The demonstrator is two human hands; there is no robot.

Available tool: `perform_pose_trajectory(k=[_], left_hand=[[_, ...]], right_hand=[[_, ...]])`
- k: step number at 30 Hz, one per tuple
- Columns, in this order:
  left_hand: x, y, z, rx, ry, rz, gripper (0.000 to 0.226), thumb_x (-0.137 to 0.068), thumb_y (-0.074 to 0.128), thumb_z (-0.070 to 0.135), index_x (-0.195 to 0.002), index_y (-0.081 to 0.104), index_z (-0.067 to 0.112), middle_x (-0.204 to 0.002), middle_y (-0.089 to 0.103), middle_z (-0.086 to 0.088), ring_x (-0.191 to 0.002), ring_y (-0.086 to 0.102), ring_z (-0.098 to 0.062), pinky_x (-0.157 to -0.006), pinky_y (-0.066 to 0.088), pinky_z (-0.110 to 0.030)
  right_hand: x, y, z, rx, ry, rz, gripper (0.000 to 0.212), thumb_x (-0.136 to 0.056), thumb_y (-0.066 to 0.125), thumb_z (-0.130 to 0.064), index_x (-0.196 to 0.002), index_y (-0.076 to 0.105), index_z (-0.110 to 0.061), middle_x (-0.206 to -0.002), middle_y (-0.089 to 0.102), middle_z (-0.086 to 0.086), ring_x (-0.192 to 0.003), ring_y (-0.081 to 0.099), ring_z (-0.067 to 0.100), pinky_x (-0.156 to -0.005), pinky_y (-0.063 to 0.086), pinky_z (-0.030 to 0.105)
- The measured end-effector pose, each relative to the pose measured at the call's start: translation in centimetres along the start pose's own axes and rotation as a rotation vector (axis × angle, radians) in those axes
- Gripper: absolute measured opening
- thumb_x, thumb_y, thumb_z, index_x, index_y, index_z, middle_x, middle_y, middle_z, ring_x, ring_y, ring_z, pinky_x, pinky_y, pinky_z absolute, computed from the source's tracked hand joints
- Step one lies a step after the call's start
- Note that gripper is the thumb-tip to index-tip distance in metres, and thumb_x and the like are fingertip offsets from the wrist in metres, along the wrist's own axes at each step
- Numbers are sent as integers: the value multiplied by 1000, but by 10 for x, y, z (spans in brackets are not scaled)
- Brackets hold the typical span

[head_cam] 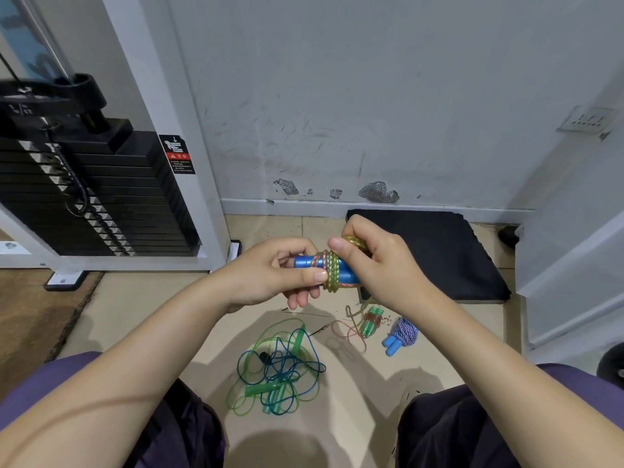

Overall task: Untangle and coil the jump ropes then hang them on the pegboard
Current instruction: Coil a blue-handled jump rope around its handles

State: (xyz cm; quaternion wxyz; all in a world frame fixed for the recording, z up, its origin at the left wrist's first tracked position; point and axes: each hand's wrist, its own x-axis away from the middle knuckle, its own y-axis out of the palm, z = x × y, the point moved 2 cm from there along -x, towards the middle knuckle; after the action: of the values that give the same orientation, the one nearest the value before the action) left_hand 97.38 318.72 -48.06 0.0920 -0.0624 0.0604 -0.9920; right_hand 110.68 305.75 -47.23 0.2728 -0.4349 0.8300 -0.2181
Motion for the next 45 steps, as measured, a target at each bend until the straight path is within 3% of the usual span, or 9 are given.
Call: perform_pose_trajectory(k=[8, 13, 18, 25, 29, 34, 37, 40, 45], left_hand=[[2, 0, -3, 56, -174, -262, 28, -94, 53, 34, -90, 56, 6, -72, 60, -11, -44, 48, -11, -41, 36, -18], [5, 0, -1, -15, -245, -303, 50, -91, 50, 54, -94, 61, 6, -61, 55, -2, -38, 38, -7, -38, 27, -19], [5, 7, 3, -158, -181, -117, 41, -89, 61, 52, -76, 60, 13, -50, 51, 1, -39, 36, -8, -41, 29, -17], [5, 4, 6, -309, -113, -35, 32, -90, 66, 32, -77, 62, 3, -52, 52, 0, -44, 42, -6, -46, 34, -14], [2, 7, 5, -295, -91, 0, 25, -88, 67, 32, -75, 61, 12, -54, 55, -2, -44, 44, -7, -47, 36, -15], [2, 6, 2, -218, -62, 21, 34, -84, 70, 42, -79, 62, 9, -58, 59, -5, -47, 46, -13, -48, 38, -19], [0, 4, 2, -143, -21, 78, 33, -86, 69, 40, -81, 62, 8, -60, 60, -6, -45, 42, -14, -46, 36, -19], [-3, 1, 4, -63, 21, 191, 33, -87, 68, 40, -81, 61, 9, -60, 58, -7, -42, 39, -13, -43, 33, -17], [-3, -3, 6, -29, 45, 325, 29, -94, 59, 31, -81, 59, 6, -63, 57, -11, -39, 38, -11, -40, 29, -14]], right_hand=[[1, 4, -3, 1, -77, 19, 29, -93, 63, -34, -74, 50, -17, -55, 46, -6, -53, 40, 9, -53, 37, 29], [4, 7, -3, 31, -127, 17, 31, -92, 59, -41, -75, 51, -16, -55, 47, -2, -53, 42, 12, -52, 38, 34], [2, 8, 2, 16, -79, 27, 30, -93, 63, -36, -73, 52, -16, -56, 48, -5, -54, 44, 10, -53, 39, 32], [0, 4, 5, -143, 41, -99, 20, -91, 66, -32, -82, 63, -16, -71, 58, 9, -63, 48, 6, -62, 40, 27], [-2, 3, 7, -251, 66, -104, 22, -89, 68, -32, -95, 49, -24, -80, 49, -4, -72, 46, 9, -68, 42, 30], [-4, 2, 5, -293, 75, -101, 18, -92, 67, -24, -86, 59, -8, -77, 56, -4, -72, 51, 9, -68, 43, 25], [-2, 3, 5, -562, 223, -147, 19, -87, 68, -30, -90, 65, -11, -82, 64, 5, -70, 59, 18, -64, 50, 32], [-1, 5, 4, -813, 295, -208, 24, -85, 72, -27, -104, 63, -14, -85, 64, 9, -59, 53, 21, -56, 42, 29], [-2, 13, 1, -740, 300, -220, 38, -91, 67, -18, -127, 55, -17, -71, 56, 2, -51, 36, 15, -51, 26, 27]])
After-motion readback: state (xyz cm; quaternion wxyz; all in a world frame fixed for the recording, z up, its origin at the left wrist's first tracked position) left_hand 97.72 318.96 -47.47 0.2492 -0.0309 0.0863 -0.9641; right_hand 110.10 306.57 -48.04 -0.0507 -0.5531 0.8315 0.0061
